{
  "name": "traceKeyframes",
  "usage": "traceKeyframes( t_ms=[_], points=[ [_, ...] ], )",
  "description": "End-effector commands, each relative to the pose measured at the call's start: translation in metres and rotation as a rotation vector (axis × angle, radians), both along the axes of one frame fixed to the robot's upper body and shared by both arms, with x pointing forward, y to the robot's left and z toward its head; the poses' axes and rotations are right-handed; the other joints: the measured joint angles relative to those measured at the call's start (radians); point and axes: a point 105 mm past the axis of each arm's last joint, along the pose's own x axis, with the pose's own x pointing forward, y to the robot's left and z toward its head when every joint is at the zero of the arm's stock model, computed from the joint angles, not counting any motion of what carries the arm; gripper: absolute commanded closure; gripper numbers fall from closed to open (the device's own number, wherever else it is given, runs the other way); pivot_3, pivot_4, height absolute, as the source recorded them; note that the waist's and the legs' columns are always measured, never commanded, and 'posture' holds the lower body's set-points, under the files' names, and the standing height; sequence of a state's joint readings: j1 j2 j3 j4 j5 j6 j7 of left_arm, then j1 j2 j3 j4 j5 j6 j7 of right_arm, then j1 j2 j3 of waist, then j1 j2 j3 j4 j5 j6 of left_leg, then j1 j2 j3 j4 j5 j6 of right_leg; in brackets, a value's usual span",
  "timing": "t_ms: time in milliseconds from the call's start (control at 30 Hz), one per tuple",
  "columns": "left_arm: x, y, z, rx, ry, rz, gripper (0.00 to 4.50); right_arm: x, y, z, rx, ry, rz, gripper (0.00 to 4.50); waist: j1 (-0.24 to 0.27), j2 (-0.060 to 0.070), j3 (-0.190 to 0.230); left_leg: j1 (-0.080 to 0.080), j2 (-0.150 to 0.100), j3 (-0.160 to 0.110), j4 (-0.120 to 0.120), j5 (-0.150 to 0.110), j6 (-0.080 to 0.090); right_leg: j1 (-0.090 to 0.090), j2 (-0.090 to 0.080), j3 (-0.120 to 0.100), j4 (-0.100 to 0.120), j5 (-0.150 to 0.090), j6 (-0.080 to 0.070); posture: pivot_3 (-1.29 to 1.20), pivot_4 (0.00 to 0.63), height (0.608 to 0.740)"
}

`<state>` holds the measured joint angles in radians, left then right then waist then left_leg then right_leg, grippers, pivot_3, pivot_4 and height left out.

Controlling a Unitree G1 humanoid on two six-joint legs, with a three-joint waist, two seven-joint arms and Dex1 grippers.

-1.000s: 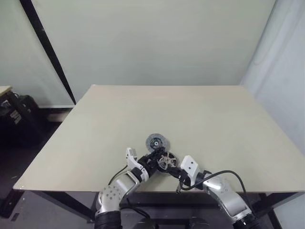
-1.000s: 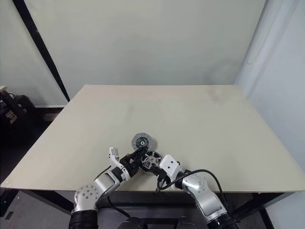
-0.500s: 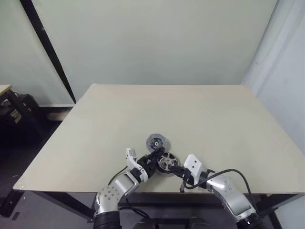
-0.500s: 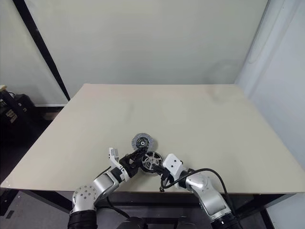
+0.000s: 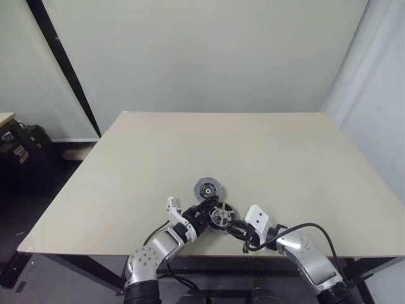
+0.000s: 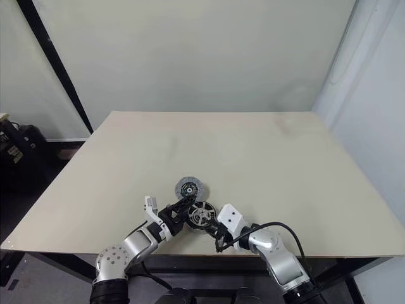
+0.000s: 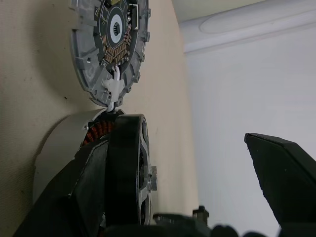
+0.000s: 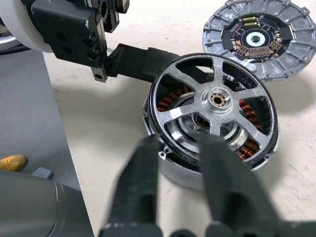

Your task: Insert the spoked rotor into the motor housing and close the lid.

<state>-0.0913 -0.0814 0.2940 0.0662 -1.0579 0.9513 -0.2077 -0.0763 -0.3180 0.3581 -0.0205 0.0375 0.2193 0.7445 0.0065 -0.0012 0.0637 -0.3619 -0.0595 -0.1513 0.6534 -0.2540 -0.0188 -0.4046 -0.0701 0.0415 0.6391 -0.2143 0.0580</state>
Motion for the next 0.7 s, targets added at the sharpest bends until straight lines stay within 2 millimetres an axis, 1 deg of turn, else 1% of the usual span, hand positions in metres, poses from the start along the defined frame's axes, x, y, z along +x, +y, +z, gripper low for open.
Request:
traceKeyframes(
  t_ms=[33,100,133,200,467,600,700],
  points=[
    [-0.002,-0.014,0.008,-0.022,-0.024,-0.055,0.00,0.005,0.005,0.016,0.037,-0.048,0.011,1.82,0.000,0.000,0.000,0.000,0.000,0.000,0.000,0.000,0.000,0.000,0.000,0.000,0.000,0.000,0.000,0.00,0.000,0.740],
    [-0.002,-0.014,0.008,-0.021,-0.024,-0.056,0.00,0.006,0.005,0.016,0.030,-0.055,0.005,1.02,0.000,0.000,0.000,0.000,0.000,0.000,0.000,0.000,0.000,0.000,0.000,0.000,0.000,0.000,0.000,0.00,0.000,0.740],
    [-0.002,-0.015,0.008,-0.021,-0.024,-0.056,0.00,0.007,0.005,0.015,0.024,-0.057,0.003,0.73,0.000,0.000,0.000,0.000,0.000,0.000,0.000,0.000,0.000,0.000,0.000,0.000,0.000,0.000,0.000,0.00,0.000,0.740],
    [-0.003,-0.015,0.008,-0.022,-0.024,-0.057,0.00,0.007,0.004,0.013,0.012,-0.053,-0.003,0.01,0.000,0.000,0.000,0.000,0.000,0.000,0.000,0.000,0.000,0.000,0.000,0.000,0.000,0.000,0.000,0.00,0.000,0.740],
    [-0.003,-0.017,0.009,-0.027,-0.030,-0.063,0.00,0.011,0.005,0.004,-0.010,-0.012,-0.026,0.01,0.000,0.000,0.000,0.000,0.000,0.000,0.000,0.000,0.000,0.000,0.000,0.000,0.000,0.000,0.000,0.00,0.000,0.740],
    [-0.002,-0.018,0.010,-0.026,-0.034,-0.066,0.00,0.011,0.008,0.006,0.007,-0.004,-0.022,0.01,0.000,0.000,0.000,0.000,0.000,0.000,-0.001,0.000,0.000,0.000,0.000,0.000,0.000,0.000,0.000,0.00,0.000,0.740],
    [-0.002,-0.019,0.010,-0.026,-0.034,-0.066,0.00,0.012,0.009,0.007,0.017,-0.001,-0.022,0.58,0.000,0.000,0.000,0.000,0.000,0.000,-0.001,0.000,0.000,0.000,0.000,0.000,0.000,0.000,0.000,0.00,0.000,0.740]
  ],
)
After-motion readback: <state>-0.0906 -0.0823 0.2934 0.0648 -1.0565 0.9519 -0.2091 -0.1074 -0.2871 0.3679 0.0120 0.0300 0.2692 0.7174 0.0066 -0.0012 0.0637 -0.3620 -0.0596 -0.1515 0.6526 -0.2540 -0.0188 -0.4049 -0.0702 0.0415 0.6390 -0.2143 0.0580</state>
